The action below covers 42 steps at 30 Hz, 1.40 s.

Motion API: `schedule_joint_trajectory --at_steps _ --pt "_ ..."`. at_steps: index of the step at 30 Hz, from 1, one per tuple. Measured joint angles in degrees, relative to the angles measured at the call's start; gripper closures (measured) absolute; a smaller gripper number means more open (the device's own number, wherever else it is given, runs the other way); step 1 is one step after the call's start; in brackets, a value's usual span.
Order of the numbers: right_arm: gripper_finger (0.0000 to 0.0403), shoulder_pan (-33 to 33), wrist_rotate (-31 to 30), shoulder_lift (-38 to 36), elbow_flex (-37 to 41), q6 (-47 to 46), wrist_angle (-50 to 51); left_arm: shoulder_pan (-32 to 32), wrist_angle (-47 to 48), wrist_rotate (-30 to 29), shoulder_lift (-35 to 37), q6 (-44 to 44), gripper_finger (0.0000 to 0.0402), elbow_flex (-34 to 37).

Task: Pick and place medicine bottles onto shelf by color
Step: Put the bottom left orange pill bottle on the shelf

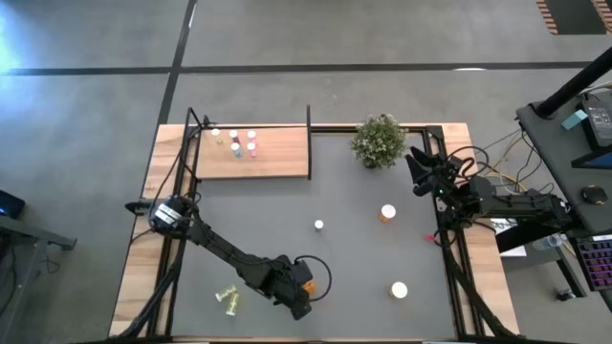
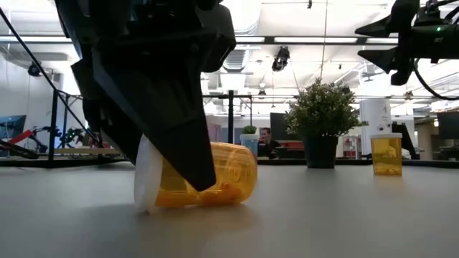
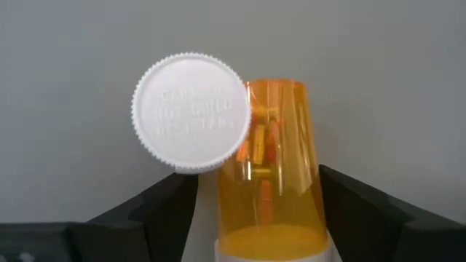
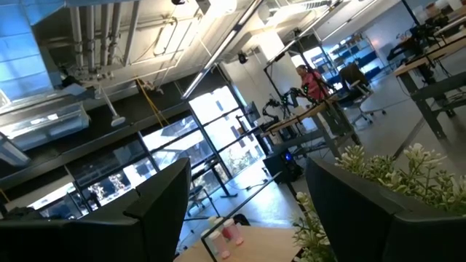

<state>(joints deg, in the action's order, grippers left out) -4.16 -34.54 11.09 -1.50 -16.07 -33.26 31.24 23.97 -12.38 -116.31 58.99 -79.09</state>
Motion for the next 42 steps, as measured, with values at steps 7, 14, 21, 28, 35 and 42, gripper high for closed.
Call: schedule_joint_trajectory --at_steps 7,14,21,28,35,42 --pt "0.0142 0.0 0.0 0.0 0.0 0.0 0.0 0.0 0.3 1.9 0.5 -1.3 0.0182 -0.1" --pt "0.0142 0.0 0.0 0.0 0.0 0.0 0.0 0.0 6.6 4.3 6.0 -2.4 0.0190 -0.3" --pt "0.0142 0.0 0.0 0.0 0.0 0.0 0.0 0.0 18.0 7.8 10.5 -5.2 0.0190 -0.3" --pt "0.0142 0.0 0.0 0.0 0.0 0.0 0.0 -0.5 33.7 14.8 13.4 -7.2 0.0190 -0.4" --pt "0.0142 0.0 0.0 0.0 0.0 0.0 0.0 -2.9 48.5 23.0 13.5 -10.9 0.0190 -0.1" --pt "0.0142 0.0 0.0 0.0 0.0 0.0 0.0 -7.8 54.6 29.9 13.0 -16.1 0.0190 2.9"
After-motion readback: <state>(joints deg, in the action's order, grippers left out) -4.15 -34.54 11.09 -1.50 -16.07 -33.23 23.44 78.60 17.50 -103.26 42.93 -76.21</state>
